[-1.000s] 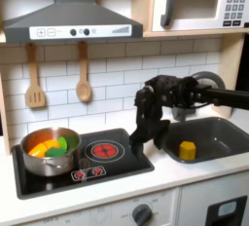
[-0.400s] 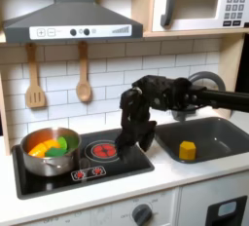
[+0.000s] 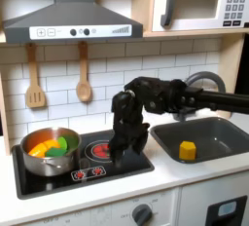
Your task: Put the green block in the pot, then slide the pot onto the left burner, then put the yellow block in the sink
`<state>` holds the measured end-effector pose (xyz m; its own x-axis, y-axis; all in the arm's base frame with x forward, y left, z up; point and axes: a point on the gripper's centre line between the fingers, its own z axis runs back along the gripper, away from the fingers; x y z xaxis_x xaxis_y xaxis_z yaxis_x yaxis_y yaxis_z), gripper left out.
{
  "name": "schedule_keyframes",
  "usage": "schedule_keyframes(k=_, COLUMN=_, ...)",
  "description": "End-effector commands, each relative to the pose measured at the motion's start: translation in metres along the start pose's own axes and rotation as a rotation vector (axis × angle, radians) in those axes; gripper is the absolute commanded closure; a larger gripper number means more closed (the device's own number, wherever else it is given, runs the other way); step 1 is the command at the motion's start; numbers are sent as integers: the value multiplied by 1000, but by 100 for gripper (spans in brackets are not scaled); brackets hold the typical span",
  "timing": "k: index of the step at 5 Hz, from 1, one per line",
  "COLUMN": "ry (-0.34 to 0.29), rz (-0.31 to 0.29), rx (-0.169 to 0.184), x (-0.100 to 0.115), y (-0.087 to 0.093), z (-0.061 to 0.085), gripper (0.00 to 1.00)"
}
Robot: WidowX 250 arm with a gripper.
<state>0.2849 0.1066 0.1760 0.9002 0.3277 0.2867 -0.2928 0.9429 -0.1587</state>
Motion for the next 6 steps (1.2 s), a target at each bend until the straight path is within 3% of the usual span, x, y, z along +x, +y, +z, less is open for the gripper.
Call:
schedule_keyframes(k=1, ry=-18, rz=50, rx=31, x=5, y=27, z=0, gripper=0)
schedule_keyframes(k=2, ry=-45, rz=66, rx=51, x=14, y=40, z=4, gripper=0)
schedule_keyframes(k=3, ry=-34, rz=76, rx=45, x=18, y=43, z=-2, gripper=54)
schedule_keyframes(k=4, ry=-38, rz=79, rx=49, x=24, y=47, z=-6, gripper=100)
schedule_keyframes(k=6, ry=-11, rz=90, rx=74, x=28, y=56, z=-21, gripper=100)
